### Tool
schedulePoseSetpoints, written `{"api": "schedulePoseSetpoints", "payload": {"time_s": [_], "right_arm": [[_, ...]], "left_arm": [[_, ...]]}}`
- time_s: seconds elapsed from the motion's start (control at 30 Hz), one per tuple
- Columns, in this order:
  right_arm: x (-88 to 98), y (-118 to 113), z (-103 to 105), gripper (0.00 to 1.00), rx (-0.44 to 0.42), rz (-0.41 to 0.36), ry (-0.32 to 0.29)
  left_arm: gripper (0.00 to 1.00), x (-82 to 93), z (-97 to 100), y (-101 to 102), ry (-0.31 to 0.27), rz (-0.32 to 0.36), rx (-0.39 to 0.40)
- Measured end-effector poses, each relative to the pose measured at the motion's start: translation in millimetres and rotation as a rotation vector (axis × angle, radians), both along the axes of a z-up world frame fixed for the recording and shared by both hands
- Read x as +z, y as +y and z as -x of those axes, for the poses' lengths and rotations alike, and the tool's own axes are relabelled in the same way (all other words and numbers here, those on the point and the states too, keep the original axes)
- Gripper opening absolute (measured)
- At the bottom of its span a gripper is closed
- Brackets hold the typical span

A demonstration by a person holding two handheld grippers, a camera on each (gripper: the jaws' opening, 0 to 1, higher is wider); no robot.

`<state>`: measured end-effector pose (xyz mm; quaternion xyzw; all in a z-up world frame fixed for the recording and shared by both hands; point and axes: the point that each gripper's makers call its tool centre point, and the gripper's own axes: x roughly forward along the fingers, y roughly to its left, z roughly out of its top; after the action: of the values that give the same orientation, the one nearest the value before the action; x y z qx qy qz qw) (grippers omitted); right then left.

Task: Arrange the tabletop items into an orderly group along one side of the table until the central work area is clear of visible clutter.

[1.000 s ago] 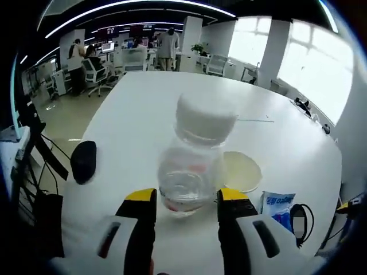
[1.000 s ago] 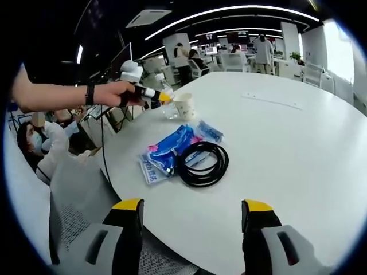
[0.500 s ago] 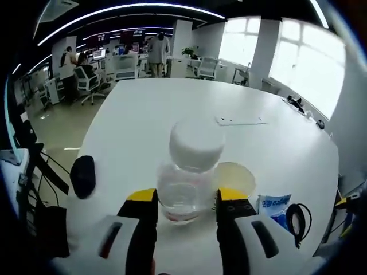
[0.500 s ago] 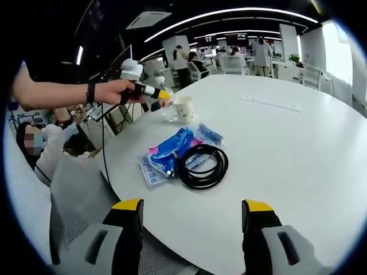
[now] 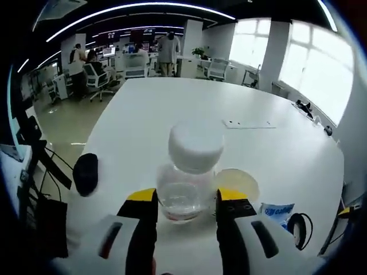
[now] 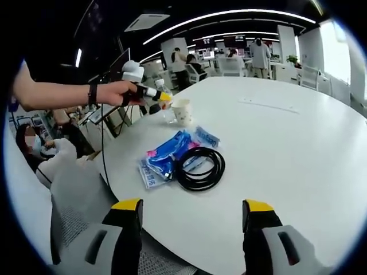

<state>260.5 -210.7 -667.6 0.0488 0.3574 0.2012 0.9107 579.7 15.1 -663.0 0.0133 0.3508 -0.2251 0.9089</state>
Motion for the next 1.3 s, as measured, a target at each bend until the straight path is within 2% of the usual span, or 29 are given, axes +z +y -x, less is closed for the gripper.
{"api": "schedulePoseSetpoints", "payload": {"time_s": [0.33,0.43,0.53,0.67,1.1,1.3], "right_arm": [[-2.4,5,-3,0.72,0.011,-0.014,-0.001],[-2.2,6,-4,0.72,0.014,-0.017,-0.005],[-2.6,7,-5,0.72,0.017,-0.022,-0.008],[-2.9,7,-7,0.72,0.018,-0.027,-0.013],[-12.7,4,0,0.72,0.023,-0.057,-0.004],[-16.1,4,4,0.71,0.032,-0.067,0.004]], "left_arm": [[0.42,10.9,8.4,3,-0.012,0.028,-0.007],[0.44,15.6,15.6,6,-0.011,0.048,0.010],[0.44,20.7,26.2,11,-0.038,0.036,0.000],[0.44,20.1,41.4,20,-0.041,0.045,0.010],[0.44,-6.6,131.8,56,0.008,0.017,0.029],[0.46,-13.9,164.9,63,0.026,-0.003,-0.005]]}}
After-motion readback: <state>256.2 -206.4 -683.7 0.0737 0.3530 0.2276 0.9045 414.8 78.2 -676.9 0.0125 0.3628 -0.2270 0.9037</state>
